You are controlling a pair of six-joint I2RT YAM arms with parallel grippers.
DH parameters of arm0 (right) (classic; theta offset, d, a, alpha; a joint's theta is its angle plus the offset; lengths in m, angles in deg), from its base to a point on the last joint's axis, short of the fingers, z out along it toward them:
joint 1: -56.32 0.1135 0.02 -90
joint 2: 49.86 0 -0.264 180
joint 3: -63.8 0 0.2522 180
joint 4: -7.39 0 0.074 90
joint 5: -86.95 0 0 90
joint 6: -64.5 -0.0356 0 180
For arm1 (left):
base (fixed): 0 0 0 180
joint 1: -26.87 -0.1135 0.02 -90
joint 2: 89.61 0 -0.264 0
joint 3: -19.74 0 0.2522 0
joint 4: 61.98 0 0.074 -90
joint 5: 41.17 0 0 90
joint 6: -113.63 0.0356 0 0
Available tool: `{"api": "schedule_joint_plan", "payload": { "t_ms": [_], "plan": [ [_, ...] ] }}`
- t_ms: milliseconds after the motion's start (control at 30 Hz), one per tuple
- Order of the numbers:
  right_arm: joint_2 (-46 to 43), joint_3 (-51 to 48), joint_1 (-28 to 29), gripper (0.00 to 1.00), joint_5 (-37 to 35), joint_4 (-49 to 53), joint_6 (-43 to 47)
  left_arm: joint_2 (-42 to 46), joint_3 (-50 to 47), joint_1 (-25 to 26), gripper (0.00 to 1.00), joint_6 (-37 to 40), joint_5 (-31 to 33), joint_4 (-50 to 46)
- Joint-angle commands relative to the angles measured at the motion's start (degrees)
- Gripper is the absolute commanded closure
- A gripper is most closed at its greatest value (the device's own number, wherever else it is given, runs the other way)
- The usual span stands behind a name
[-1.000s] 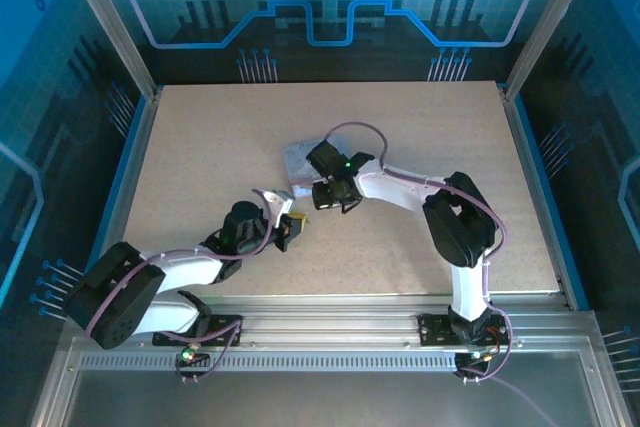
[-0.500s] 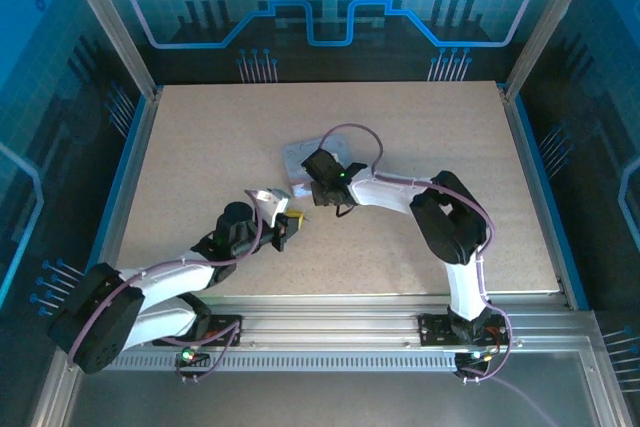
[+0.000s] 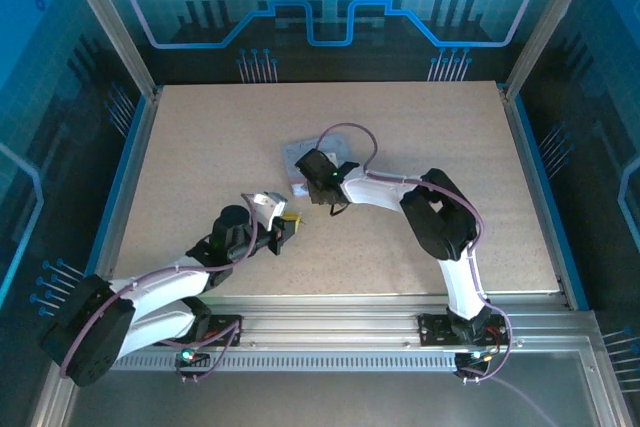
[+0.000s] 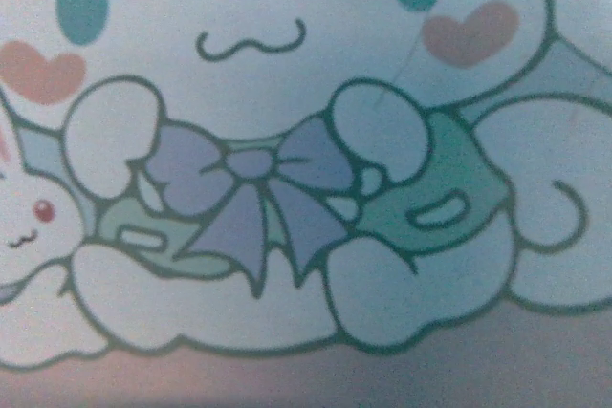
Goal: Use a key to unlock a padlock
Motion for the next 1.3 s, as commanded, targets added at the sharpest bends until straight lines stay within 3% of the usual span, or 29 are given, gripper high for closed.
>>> {"api": "schedule_joint_plan", "payload": {
  "t_ms": [0,200,600,933,1267],
  "plan": [
    [1.84,2.36,0.76,0.57,-2.39,1.48,-2.35,0.84,-1.25,0.34,1.0,1.17,0.55,-0.49],
    [3.13,3.82,0.75,0.6,-3.61,2.78,-3.88,1.21,-1.51,0.38,1.0,1.16,0.55,-0.61],
    [3.44,5.73,0.76,0.91,-0.43,4.19,-2.53,0.83,-1.93,0.37,1.0,2.06,0.81,-0.82],
    [1.35,17.27,-2.34,1.0,17.87,23.51,-0.67,-4.39,-0.96,0.37,1.0,1.88,-1.05,4.75],
    [-0.56,17.44,-6.33,1.0,42.42,24.2,-2.16,-16.72,0.63,0.37,1.0,1.49,-2.38,16.75]
  ]
}}
